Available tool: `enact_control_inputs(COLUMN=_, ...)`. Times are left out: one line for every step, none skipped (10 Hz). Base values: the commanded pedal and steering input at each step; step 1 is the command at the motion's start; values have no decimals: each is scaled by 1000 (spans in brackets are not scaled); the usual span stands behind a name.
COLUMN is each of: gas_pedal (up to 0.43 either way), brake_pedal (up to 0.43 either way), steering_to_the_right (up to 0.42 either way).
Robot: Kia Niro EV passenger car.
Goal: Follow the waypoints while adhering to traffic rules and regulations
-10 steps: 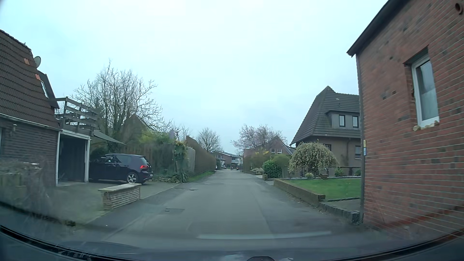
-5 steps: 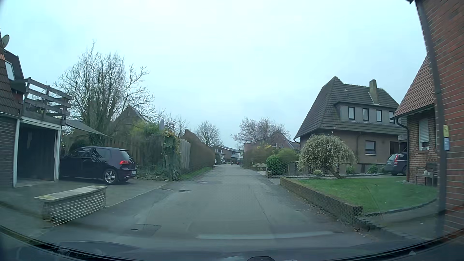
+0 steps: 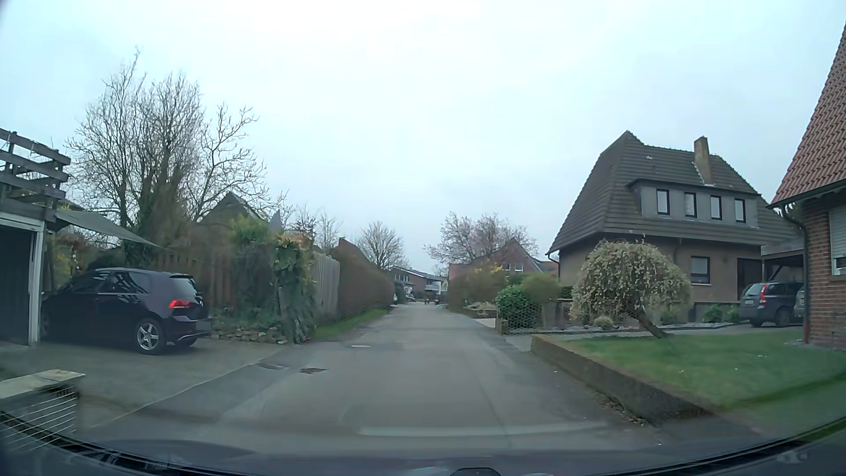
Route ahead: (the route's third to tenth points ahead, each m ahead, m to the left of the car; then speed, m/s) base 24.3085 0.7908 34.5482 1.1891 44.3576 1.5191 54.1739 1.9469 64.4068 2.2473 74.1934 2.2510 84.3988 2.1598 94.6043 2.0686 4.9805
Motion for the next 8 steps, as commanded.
enact_control_inputs(gas_pedal=138, brake_pedal=0, steering_to_the_right=-18)
enact_control_inputs(gas_pedal=138, brake_pedal=0, steering_to_the_right=-18)
enact_control_inputs(gas_pedal=138, brake_pedal=0, steering_to_the_right=-18)
enact_control_inputs(gas_pedal=138, brake_pedal=0, steering_to_the_right=-17)
enact_control_inputs(gas_pedal=138, brake_pedal=0, steering_to_the_right=-18)
enact_control_inputs(gas_pedal=130, brake_pedal=0, steering_to_the_right=-20)
enact_control_inputs(gas_pedal=130, brake_pedal=0, steering_to_the_right=-21)
enact_control_inputs(gas_pedal=130, brake_pedal=0, steering_to_the_right=-20)
